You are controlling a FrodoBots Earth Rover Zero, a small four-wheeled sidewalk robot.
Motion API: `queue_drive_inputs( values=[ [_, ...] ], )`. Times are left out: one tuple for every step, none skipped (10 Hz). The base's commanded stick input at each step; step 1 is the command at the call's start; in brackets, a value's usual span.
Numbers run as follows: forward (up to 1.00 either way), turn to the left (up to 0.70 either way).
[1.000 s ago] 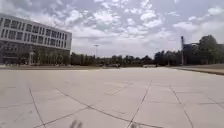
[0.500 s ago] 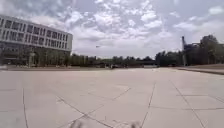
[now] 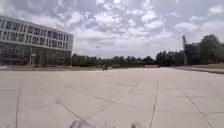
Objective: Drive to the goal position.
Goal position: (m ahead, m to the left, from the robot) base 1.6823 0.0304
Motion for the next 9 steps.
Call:
queue_drive_inputs(
  values=[
    [0.99, -0.40],
    [0.99, -0.40],
    [0.99, -0.40],
    [0.99, -0.40],
    [0.99, -0.40],
    [0.99, -0.40],
    [0.99, -0.39],
    [0.99, -0.39],
    [0.99, -0.39]
  ],
)
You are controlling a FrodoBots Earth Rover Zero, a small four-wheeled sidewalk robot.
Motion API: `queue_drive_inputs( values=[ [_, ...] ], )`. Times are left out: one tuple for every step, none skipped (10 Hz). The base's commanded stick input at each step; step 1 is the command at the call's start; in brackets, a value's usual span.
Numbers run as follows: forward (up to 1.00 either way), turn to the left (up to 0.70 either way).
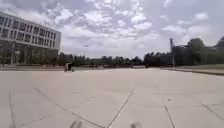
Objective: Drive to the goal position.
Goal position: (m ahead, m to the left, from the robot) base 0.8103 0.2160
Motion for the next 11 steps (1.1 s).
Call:
queue_drive_inputs(
  values=[
    [0.99, -0.39],
    [0.99, -0.39],
    [0.98, -0.38],
    [0.97, -0.12],
    [0.41, 0.04],
    [0.12, 0.03],
    [0.07, 0.02],
    [0.07, 0.02],
    [0.07, 0.02],
    [0.07, 0.02],
    [0.08, 0.02]
  ],
)
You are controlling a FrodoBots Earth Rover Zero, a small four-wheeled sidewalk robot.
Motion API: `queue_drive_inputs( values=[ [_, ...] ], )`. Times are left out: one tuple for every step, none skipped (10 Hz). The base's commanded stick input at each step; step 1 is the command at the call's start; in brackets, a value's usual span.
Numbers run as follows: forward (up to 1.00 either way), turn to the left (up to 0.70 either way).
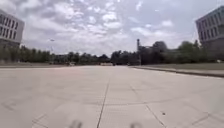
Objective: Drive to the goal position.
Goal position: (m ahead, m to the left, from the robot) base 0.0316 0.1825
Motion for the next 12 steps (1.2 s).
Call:
queue_drive_inputs(
  values=[
    [0.08, 0.02],
    [0.08, 0.02],
    [0.07, 0.02],
    [0.08, 0.02],
    [0.07, 0.02],
    [0.07, 0.02],
    [0.08, 0.02],
    [0.08, 0.02],
    [0.08, 0.02],
    [0.08, 0.02],
    [0.07, 0.02],
    [0.08, 0.02]
  ],
)
